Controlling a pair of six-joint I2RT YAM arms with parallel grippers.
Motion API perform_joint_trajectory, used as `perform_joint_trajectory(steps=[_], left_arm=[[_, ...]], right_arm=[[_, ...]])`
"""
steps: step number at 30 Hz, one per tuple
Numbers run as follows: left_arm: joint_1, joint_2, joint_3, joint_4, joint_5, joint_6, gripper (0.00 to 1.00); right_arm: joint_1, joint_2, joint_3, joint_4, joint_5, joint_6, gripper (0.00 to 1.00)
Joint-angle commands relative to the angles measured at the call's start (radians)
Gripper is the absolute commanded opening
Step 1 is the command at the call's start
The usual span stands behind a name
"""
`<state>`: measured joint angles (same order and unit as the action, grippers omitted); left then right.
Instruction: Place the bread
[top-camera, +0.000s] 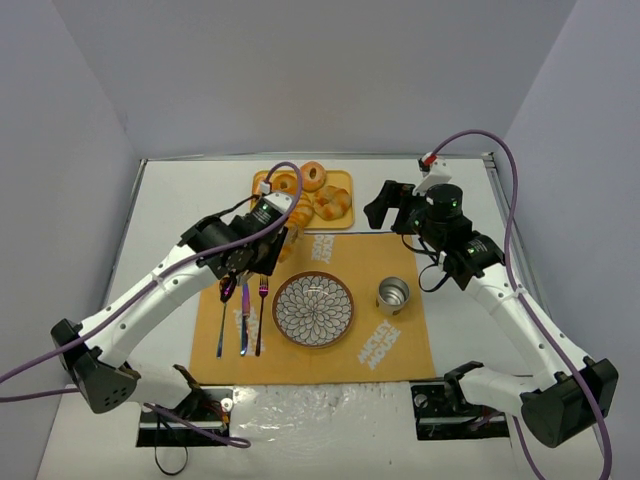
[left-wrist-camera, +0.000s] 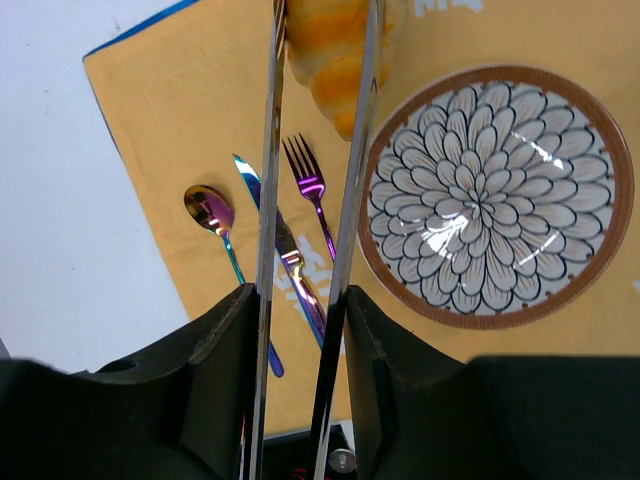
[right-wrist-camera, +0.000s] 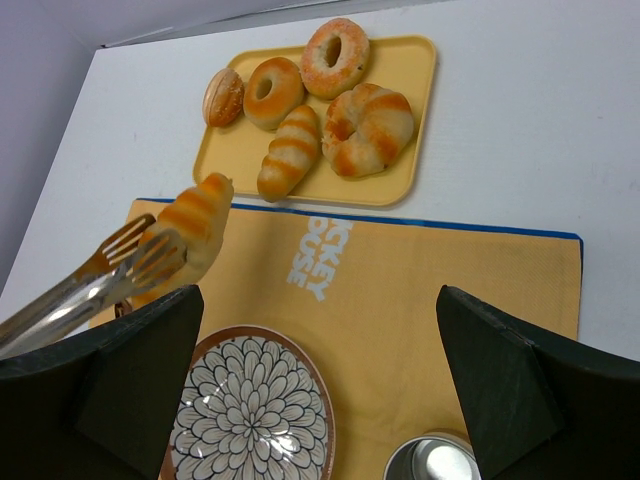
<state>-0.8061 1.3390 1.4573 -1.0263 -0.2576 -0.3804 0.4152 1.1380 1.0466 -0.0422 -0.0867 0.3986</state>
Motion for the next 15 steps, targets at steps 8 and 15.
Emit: perform_joint_trajectory(steps=[8,15], left_arm=[[-0.172,-0.144,-0.085,0.03,0.019,-0.057,0.0],[-0.253,-0.134,-0.143,0.045,0.03,-0.085,0.0]], right_arm=[[0.013,0.034,0.044,0.048,0.031,-0.014,1.0],[0.013,0.031,0.037,0.048,0.04,-0.012,1.0]])
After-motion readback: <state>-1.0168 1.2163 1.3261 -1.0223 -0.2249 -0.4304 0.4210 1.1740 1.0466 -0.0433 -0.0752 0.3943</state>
